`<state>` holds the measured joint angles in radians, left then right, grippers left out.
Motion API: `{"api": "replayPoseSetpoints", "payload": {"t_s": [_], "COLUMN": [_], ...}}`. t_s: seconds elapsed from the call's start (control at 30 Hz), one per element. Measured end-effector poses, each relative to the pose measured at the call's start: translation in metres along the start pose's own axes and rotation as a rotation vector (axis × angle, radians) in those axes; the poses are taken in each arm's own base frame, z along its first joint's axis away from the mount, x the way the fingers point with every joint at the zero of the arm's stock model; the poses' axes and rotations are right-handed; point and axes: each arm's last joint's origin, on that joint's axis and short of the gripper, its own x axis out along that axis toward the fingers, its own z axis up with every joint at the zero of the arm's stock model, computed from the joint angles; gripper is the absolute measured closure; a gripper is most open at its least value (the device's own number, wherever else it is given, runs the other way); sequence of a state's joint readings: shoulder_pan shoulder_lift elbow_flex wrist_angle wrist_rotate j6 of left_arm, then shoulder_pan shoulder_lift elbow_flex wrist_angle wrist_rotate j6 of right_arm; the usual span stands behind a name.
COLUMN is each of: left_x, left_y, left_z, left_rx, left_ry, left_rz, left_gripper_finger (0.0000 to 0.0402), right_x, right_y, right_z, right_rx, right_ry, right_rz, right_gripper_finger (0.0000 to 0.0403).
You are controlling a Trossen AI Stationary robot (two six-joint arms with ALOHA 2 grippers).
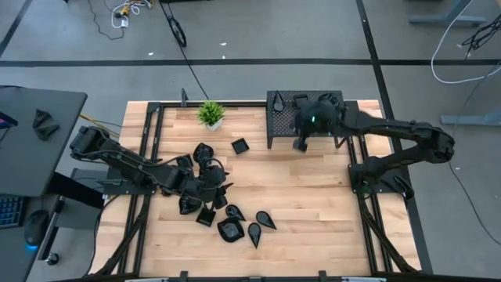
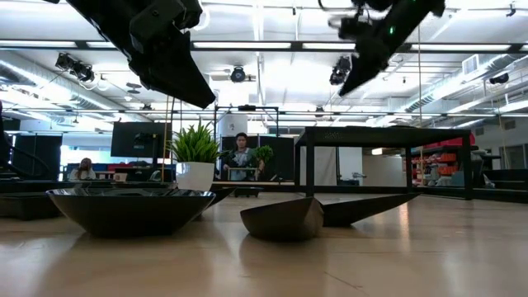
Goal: Pick & Place Mini shaped plates
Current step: Stack the black leaf-shaped plate on top of the black leaf-shaped plate on the shelf
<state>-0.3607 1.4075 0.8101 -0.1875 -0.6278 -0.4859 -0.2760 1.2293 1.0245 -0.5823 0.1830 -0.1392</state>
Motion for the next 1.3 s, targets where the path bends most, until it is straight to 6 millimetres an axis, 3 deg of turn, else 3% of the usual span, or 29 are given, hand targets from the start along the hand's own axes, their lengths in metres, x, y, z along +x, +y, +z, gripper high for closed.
{"api": "replayPoseSetpoints", "payload": {"t_s": [0.23,0.33,0.47,0.6,0.8,0.97,1.13,1.3], "left_x": [0.000,-0.003,-0.016,-0.034,-0.077,-0.104,-0.111,-0.103], "left_y": [-0.001,-0.006,-0.018,-0.028,-0.037,-0.041,-0.040,-0.036], "left_z": [0.000,-0.004,-0.012,-0.011,-0.016,-0.052,-0.092,-0.116], "left_rx": [0.003,0.077,0.211,0.258,0.260,0.219,0.201,0.170], "left_ry": [0.004,0.043,0.141,0.252,0.473,0.626,0.615,0.479], "left_rz": [-0.008,-0.088,-0.256,-0.308,-0.262,-0.203,-0.175,-0.148], "left_gripper_finger": [0.0209,0.0209,0.0209,0.0209,0.0209,0.0209,0.0209,0.0210], "right_x": [-0.012,-0.017,-0.020,-0.012,0.011,0.022,0.022,0.023], "right_y": [0.093,0.129,0.169,0.201,0.221,0.227,0.225,0.223], "right_z": [0.014,0.016,0.017,0.011,0.001,0.001,0.005,0.008], "right_rx": [-0.113,-0.122,-0.090,-0.076,-0.043,-0.058,-0.058,-0.044], "right_ry": [-0.151,-0.216,-0.305,-0.324,-0.278,-0.307,-0.341,-0.359], "right_rz": [0.242,0.310,0.359,0.358,0.297,0.258,0.215,0.208], "right_gripper_finger": [0.0385,0.0385,0.0385,0.0385,0.0369,0.0338,0.0308,0.0294]}}
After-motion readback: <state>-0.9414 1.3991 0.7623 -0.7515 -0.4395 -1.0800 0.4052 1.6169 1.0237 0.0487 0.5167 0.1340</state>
